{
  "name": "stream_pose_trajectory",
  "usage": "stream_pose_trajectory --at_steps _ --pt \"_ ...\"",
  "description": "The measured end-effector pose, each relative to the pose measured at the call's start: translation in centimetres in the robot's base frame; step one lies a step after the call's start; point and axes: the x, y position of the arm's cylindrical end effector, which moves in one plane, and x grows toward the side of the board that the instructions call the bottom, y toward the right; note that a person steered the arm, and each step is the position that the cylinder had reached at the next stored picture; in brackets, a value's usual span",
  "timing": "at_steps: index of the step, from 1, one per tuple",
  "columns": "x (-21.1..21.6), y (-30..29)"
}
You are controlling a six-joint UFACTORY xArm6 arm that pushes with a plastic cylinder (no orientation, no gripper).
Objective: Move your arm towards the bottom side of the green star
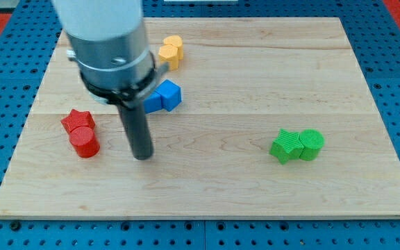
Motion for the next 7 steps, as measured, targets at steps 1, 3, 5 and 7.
stream_pose_trajectory --at_steps 1,3,5,7 --pt "3.4 2.3" --pt "4.0 3.5" --pt "4.0 6.5" --pt "4.0 17.5"
